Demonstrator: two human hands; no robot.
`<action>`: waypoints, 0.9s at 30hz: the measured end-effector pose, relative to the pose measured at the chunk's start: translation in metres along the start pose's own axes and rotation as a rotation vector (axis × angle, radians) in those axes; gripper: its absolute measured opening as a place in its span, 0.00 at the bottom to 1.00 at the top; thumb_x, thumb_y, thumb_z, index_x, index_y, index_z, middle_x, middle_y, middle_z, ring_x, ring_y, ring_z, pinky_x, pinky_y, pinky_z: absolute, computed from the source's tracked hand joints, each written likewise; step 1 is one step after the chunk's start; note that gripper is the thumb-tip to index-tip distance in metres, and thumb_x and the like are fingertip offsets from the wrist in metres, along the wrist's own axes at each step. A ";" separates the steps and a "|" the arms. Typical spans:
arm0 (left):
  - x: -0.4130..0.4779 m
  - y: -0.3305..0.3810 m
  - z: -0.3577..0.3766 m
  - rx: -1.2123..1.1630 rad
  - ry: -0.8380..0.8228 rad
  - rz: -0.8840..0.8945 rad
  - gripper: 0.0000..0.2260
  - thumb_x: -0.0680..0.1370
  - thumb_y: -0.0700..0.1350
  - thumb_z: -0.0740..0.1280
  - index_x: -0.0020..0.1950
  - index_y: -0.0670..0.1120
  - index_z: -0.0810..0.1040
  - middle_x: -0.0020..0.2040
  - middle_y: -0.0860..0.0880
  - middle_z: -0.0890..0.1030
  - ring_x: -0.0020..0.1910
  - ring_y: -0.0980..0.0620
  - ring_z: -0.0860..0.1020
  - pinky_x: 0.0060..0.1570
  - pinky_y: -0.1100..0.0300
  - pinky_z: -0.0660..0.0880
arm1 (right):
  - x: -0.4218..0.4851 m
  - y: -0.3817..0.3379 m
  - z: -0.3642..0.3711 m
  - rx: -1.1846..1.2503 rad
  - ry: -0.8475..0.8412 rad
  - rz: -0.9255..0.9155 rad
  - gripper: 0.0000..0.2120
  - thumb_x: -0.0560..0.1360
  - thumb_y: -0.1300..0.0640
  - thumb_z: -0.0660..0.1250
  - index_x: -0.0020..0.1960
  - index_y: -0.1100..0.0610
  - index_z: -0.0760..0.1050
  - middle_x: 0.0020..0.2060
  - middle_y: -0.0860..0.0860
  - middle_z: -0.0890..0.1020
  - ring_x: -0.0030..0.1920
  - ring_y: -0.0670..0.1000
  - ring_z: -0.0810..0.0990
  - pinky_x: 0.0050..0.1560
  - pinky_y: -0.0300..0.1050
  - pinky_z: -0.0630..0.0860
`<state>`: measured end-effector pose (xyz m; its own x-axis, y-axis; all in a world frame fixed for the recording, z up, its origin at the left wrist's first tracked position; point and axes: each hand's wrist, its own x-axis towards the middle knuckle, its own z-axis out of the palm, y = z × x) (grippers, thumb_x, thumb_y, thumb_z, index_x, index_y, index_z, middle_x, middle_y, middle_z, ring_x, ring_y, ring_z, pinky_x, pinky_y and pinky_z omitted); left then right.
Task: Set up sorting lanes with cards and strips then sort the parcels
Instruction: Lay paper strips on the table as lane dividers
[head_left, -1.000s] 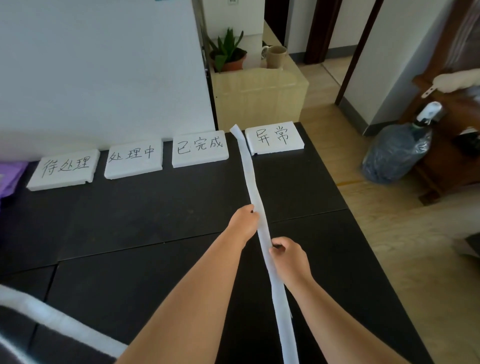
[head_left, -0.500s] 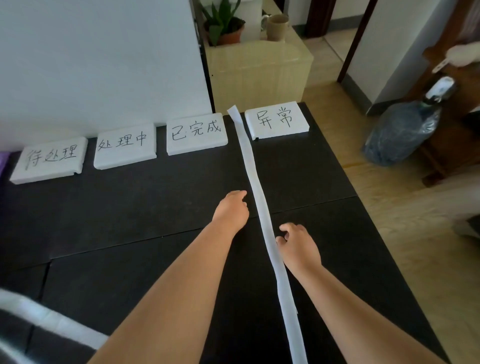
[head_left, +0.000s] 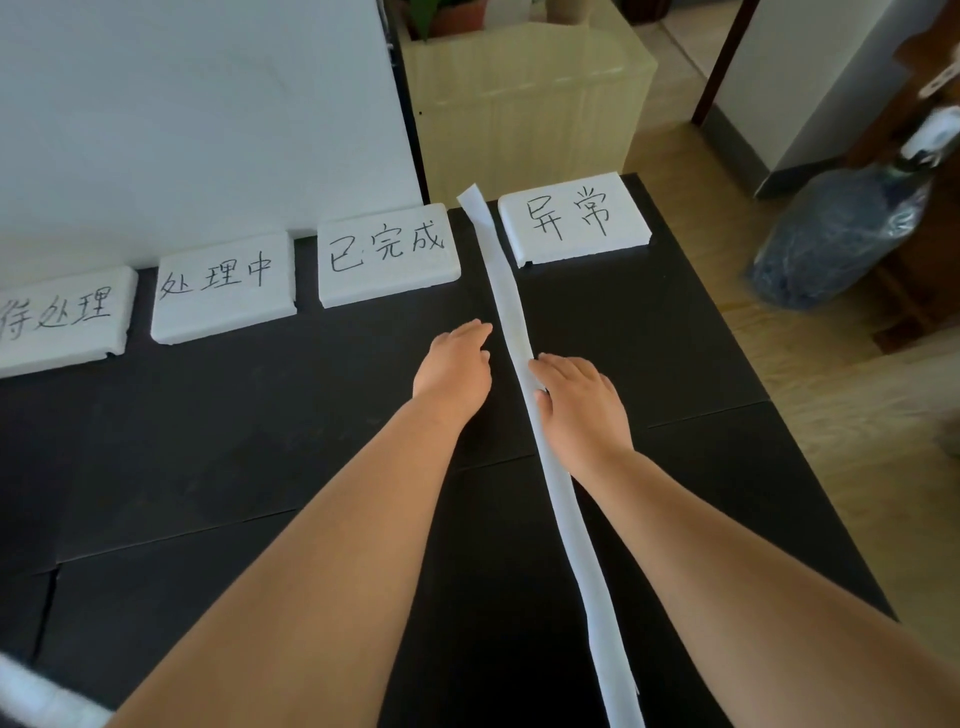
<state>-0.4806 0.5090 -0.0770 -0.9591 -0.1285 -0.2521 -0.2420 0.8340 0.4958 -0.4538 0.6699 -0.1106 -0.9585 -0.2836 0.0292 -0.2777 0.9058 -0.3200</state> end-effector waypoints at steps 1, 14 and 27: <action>0.007 -0.001 0.000 0.010 0.000 0.013 0.21 0.84 0.42 0.57 0.78 0.51 0.64 0.78 0.53 0.63 0.76 0.51 0.62 0.70 0.52 0.66 | 0.004 0.000 0.002 -0.006 0.004 -0.019 0.18 0.81 0.56 0.64 0.71 0.54 0.73 0.66 0.50 0.78 0.67 0.52 0.75 0.66 0.50 0.72; 0.096 -0.002 0.016 0.249 -0.072 0.171 0.24 0.86 0.46 0.54 0.81 0.49 0.52 0.82 0.53 0.51 0.80 0.48 0.48 0.76 0.47 0.53 | 0.013 0.012 0.031 0.065 0.272 -0.081 0.08 0.73 0.60 0.70 0.52 0.56 0.83 0.52 0.50 0.83 0.53 0.54 0.80 0.53 0.52 0.78; 0.117 -0.004 0.020 0.445 -0.115 0.224 0.28 0.85 0.54 0.51 0.82 0.48 0.44 0.82 0.50 0.47 0.80 0.47 0.46 0.77 0.48 0.47 | 0.014 0.018 0.048 0.110 0.328 -0.086 0.09 0.76 0.55 0.64 0.52 0.54 0.81 0.54 0.48 0.81 0.55 0.52 0.77 0.56 0.51 0.75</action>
<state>-0.5885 0.5020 -0.1250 -0.9520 0.1183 -0.2824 0.0772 0.9853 0.1525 -0.4697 0.6672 -0.1617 -0.9065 -0.2249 0.3572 -0.3668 0.8384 -0.4031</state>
